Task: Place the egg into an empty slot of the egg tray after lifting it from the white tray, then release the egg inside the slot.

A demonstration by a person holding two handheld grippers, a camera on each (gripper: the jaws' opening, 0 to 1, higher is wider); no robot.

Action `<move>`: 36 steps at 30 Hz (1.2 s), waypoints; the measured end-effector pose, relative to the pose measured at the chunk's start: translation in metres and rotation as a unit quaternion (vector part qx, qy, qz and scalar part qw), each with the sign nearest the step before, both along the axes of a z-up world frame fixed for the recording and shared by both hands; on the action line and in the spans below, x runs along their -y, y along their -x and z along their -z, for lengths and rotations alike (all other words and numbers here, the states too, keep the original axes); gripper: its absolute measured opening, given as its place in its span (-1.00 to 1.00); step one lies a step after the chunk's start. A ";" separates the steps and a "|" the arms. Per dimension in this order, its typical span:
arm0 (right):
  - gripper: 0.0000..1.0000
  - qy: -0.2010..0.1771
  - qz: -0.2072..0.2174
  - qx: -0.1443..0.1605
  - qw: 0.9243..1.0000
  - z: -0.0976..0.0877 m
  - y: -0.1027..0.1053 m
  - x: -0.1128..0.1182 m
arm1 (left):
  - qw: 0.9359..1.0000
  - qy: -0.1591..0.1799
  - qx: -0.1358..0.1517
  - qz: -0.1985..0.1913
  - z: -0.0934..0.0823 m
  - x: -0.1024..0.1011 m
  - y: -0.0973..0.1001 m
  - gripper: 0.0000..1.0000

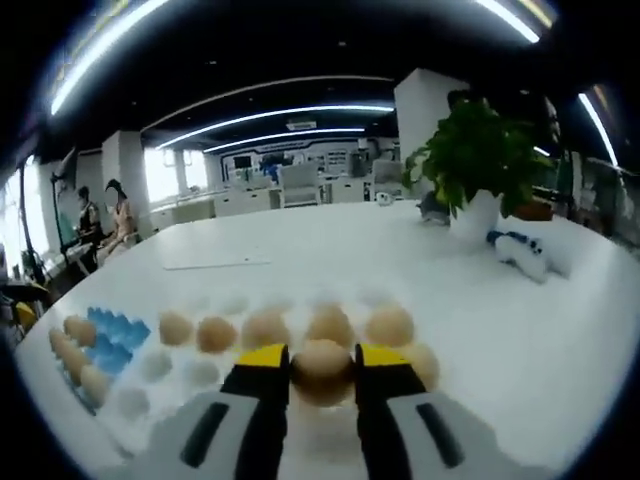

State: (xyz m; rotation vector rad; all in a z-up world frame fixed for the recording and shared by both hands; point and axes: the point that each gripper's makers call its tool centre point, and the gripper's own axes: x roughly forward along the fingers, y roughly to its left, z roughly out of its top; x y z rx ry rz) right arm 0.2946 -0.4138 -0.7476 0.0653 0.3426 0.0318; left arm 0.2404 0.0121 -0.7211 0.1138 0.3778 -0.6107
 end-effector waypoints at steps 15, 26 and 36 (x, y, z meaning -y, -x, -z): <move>-0.49 -0.063 -0.088 0.036 0.993 -0.035 -0.003 -0.091 | 1.000 -0.002 -0.001 0.006 0.001 0.003 0.001 0.19; -0.49 -0.082 -0.193 0.021 0.978 -0.030 -0.004 -0.177 | 1.000 -0.003 -0.001 0.003 0.001 0.000 0.002 0.19; -0.49 -0.082 -0.261 0.002 0.962 -0.014 -0.005 -0.230 | 1.000 -0.001 0.001 0.000 0.000 -0.001 0.004 0.20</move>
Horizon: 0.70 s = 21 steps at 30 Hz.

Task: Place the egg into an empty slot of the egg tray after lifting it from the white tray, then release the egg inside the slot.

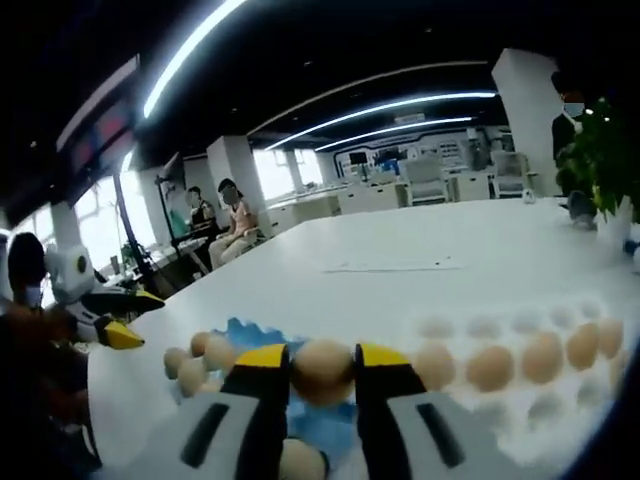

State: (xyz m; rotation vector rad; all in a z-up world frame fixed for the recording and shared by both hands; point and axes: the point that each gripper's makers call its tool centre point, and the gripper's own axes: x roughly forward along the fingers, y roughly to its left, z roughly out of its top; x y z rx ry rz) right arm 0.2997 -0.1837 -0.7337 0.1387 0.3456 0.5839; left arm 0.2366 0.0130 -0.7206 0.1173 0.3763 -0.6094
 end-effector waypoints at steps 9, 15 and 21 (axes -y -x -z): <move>-0.49 0.018 -0.040 -0.002 0.999 0.011 0.001 -0.027 | 1.000 0.000 -0.001 0.000 0.001 -0.001 0.001 0.20; -0.49 0.031 -0.062 -0.008 0.998 0.023 0.006 -0.036 | 1.000 0.000 -0.005 0.001 0.002 -0.001 0.002 0.19; -0.49 0.045 -0.076 -0.018 0.996 0.032 0.009 -0.042 | 1.000 0.000 -0.004 0.002 0.001 -0.001 0.001 0.18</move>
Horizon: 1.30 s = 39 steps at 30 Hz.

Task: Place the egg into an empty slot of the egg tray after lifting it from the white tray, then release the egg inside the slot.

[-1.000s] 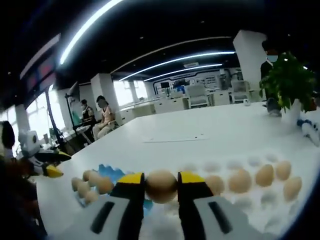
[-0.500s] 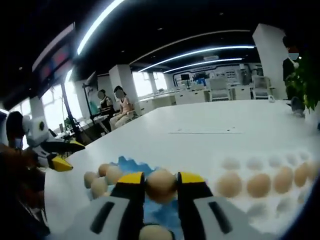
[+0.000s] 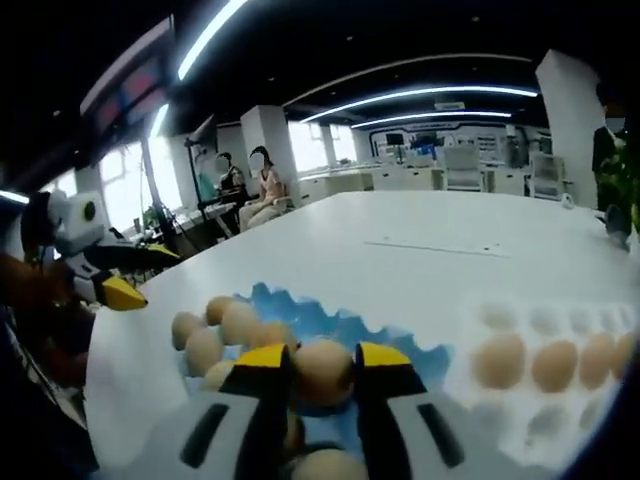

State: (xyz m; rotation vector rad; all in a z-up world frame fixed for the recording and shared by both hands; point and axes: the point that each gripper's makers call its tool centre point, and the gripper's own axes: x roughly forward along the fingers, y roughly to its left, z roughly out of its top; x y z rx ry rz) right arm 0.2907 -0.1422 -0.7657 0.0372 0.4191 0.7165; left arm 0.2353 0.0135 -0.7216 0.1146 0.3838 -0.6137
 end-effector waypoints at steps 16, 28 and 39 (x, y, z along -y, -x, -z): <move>-0.48 -0.017 0.006 -0.037 0.999 0.006 -0.002 0.001 | 1.000 -0.002 0.003 0.004 -0.001 0.004 -0.004 0.18; -0.52 0.002 -0.009 -0.042 0.999 0.008 -0.004 -0.003 | 1.000 -0.003 0.004 0.012 -0.002 0.008 -0.005 0.17; -0.24 -0.022 -0.005 0.004 1.000 -0.009 -0.003 0.004 | 1.000 -0.003 0.005 0.003 -0.003 0.003 -0.006 0.18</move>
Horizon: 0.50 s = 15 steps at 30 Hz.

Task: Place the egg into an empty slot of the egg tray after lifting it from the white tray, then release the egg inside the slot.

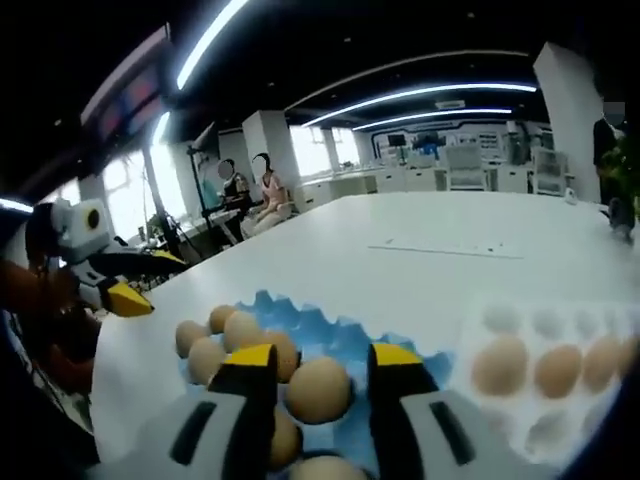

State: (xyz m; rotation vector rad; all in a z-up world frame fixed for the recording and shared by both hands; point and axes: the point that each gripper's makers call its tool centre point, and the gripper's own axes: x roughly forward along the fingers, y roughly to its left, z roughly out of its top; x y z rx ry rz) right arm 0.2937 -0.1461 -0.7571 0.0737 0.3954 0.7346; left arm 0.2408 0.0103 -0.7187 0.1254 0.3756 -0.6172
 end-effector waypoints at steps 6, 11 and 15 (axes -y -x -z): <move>0.03 -0.003 0.002 0.017 1.000 -0.007 0.004 0.018 | 1.000 0.000 -0.003 0.004 0.002 0.002 0.001 0.18; 0.14 -0.008 0.018 0.017 1.000 -0.009 0.005 0.038 | 1.000 -0.001 -0.006 0.005 0.004 0.003 0.002 0.18; 0.20 -0.013 0.040 0.010 0.999 -0.008 0.006 0.055 | 1.000 -0.001 -0.006 0.007 0.004 0.005 0.002 0.18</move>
